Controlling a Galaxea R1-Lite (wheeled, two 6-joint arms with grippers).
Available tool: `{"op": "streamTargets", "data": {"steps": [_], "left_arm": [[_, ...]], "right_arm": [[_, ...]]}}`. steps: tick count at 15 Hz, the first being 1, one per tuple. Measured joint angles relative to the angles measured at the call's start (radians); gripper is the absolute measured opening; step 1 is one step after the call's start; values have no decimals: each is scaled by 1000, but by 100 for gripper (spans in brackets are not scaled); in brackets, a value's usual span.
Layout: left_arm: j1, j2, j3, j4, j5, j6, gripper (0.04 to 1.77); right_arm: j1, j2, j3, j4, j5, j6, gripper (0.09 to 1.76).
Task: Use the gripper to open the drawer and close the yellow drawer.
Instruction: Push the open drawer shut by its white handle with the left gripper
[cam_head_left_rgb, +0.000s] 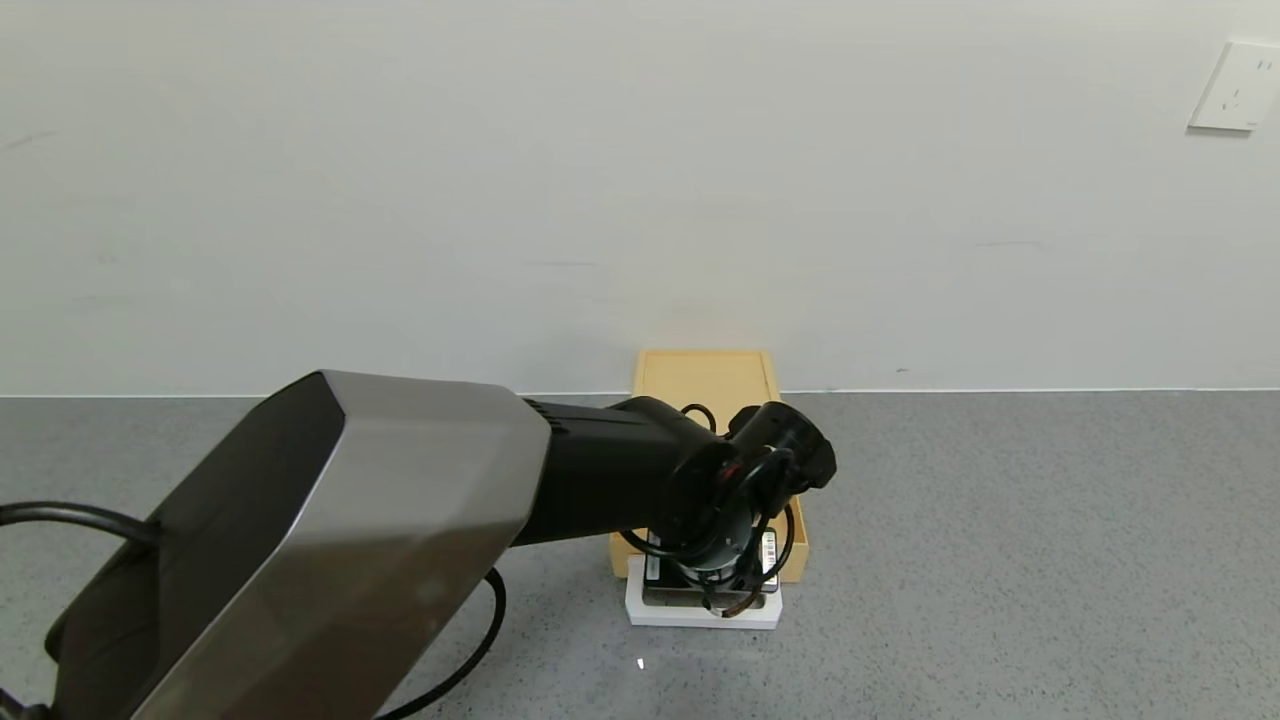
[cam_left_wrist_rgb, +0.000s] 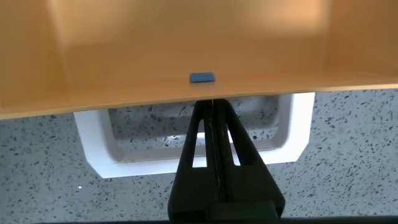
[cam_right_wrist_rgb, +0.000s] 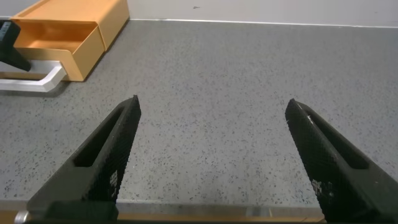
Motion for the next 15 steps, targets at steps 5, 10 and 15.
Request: {"op": "streamTargets", "data": {"steps": [5, 10, 15], "left_arm": [[12, 20, -37, -38, 1, 27, 11], [29, 37, -42, -130, 2, 85, 11], [51, 64, -73, -168, 13, 139, 11]], "right_arm": [[0, 0, 0, 0, 0, 0, 171], [0, 0, 0, 0, 0, 0, 171], [0, 0, 0, 0, 0, 0, 171]]}}
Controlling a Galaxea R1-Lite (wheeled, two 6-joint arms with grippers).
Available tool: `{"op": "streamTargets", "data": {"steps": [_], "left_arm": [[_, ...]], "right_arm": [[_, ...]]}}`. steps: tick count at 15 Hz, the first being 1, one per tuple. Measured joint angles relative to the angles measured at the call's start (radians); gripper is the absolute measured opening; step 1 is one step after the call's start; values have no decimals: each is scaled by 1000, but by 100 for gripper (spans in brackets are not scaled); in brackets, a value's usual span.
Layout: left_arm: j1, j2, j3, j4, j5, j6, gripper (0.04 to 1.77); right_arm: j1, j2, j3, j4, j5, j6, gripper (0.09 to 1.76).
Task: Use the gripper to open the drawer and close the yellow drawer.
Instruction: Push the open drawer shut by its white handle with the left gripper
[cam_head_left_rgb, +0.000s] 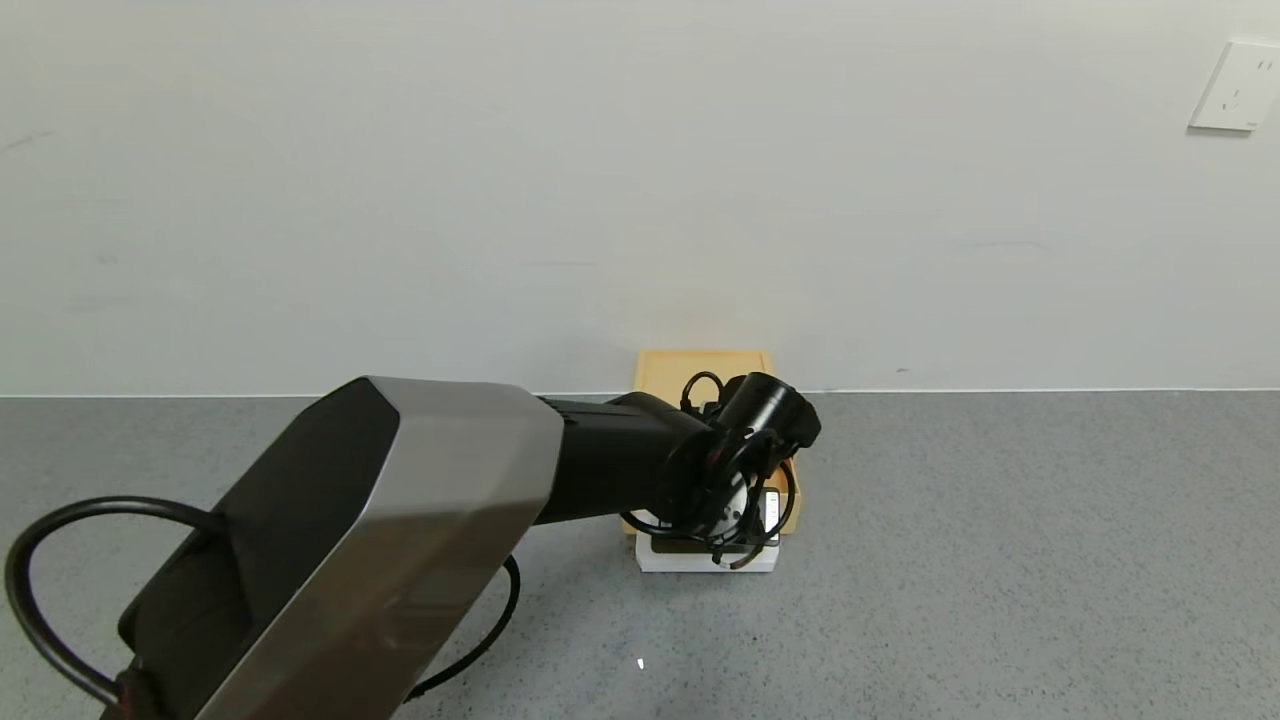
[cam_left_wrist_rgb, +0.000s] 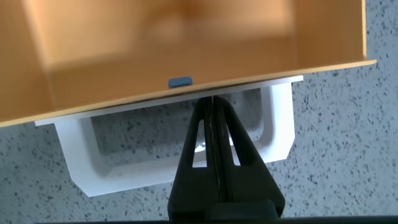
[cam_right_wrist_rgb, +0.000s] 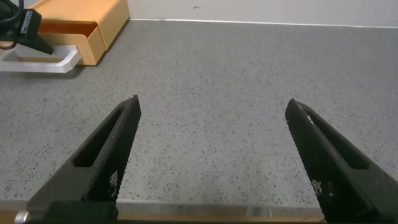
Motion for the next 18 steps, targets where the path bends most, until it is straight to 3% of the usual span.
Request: {"op": "streamTargets", "data": {"steps": [4, 13, 18], "left_arm": [[21, 29, -45, -35, 26, 58, 11], [49, 68, -53, -178, 72, 185, 11], [56, 74, -53, -187, 83, 201, 11]], "right_arm": [[0, 0, 0, 0, 0, 0, 171], [0, 0, 0, 0, 0, 0, 171], [0, 0, 0, 0, 0, 0, 171]]}}
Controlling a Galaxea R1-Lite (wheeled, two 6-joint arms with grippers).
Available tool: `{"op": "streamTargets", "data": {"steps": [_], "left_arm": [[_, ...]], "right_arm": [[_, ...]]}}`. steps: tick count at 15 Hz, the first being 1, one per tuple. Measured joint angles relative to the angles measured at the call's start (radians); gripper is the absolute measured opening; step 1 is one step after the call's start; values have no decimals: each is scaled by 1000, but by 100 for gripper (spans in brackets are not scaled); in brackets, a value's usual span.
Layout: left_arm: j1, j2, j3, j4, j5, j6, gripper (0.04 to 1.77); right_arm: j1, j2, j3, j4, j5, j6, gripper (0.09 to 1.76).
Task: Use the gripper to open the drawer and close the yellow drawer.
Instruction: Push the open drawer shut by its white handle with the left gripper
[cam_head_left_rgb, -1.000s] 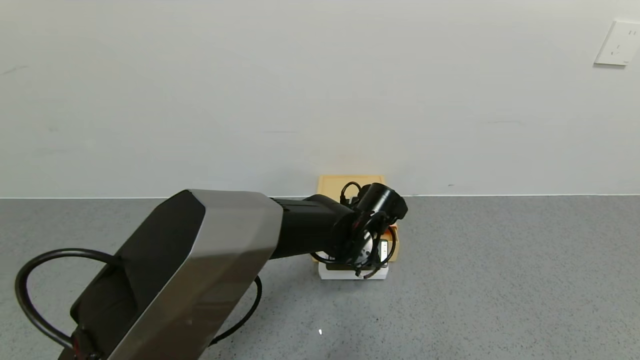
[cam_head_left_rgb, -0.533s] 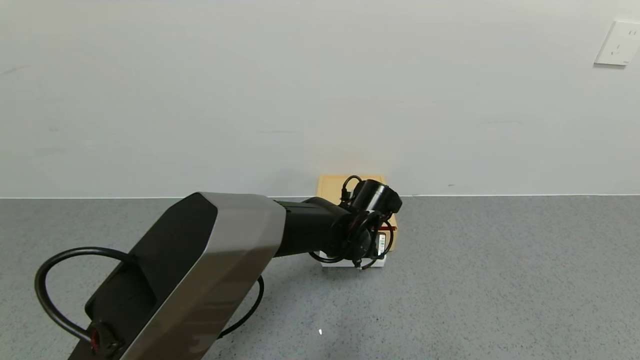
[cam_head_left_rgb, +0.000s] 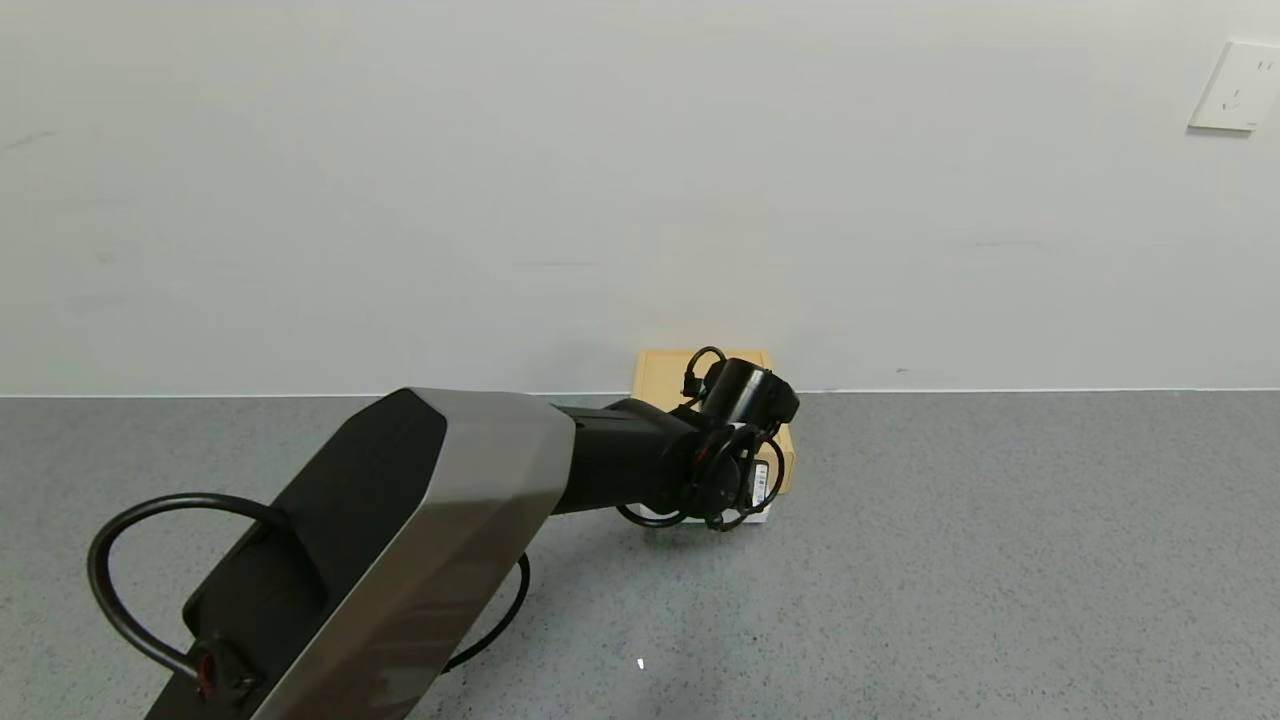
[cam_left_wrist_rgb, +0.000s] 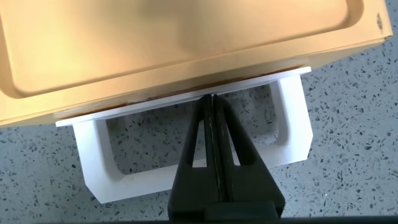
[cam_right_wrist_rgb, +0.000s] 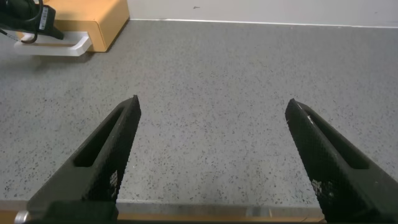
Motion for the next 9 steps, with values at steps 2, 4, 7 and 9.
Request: {"op": "streamTargets", "data": {"steps": [2, 4, 7, 9], "left_arm": [[0, 1, 0, -1, 15, 5, 11], [0, 1, 1, -1, 18, 7, 11], [0, -20, 11, 11, 20, 3, 11], [-4, -62, 39, 36, 18, -2, 11]], "right_arm": [[0, 0, 0, 0, 0, 0, 171], [0, 0, 0, 0, 0, 0, 171], [0, 0, 0, 0, 0, 0, 171], [0, 0, 0, 0, 1, 0, 171]]}}
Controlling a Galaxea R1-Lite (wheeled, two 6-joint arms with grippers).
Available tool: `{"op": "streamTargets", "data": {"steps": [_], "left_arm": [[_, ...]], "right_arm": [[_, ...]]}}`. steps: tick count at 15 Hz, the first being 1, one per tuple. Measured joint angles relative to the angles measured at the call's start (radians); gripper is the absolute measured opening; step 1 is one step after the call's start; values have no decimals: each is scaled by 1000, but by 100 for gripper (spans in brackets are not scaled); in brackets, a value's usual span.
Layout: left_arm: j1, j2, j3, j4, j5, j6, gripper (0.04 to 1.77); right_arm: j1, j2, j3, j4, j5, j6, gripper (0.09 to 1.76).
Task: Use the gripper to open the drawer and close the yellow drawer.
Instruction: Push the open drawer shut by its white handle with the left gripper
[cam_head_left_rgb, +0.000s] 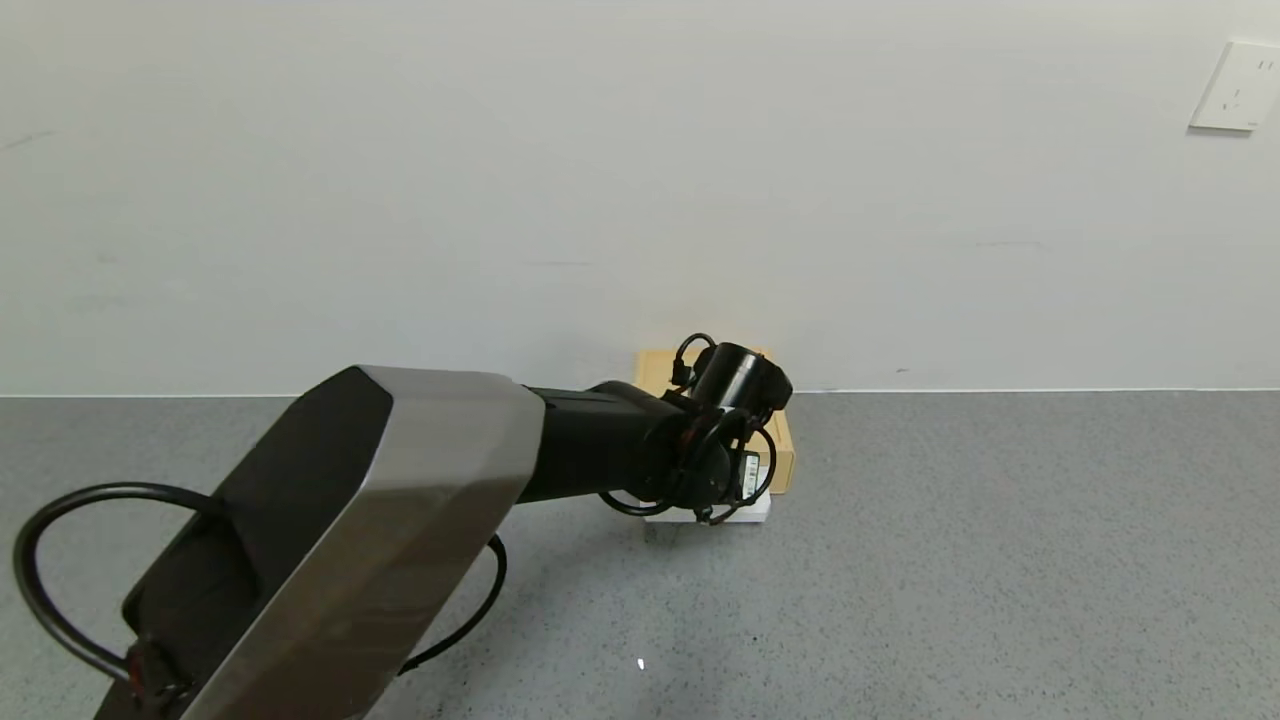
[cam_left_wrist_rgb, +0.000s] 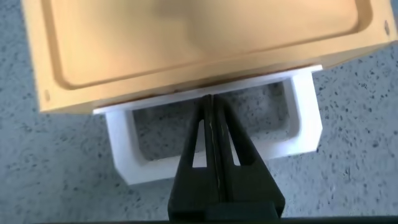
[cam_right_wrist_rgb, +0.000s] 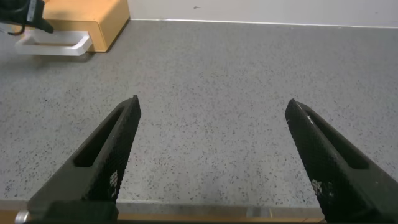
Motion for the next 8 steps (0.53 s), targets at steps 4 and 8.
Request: {"op": "streamTargets", "data": {"steps": [4, 8], "left_arm": [[-1, -144, 48, 107, -12, -2, 11], [29, -327, 87, 151, -58, 30, 11]], "right_arm": [[0, 0, 0, 0, 0, 0, 171], [-1, 0, 0, 0, 0, 1, 171]]}}
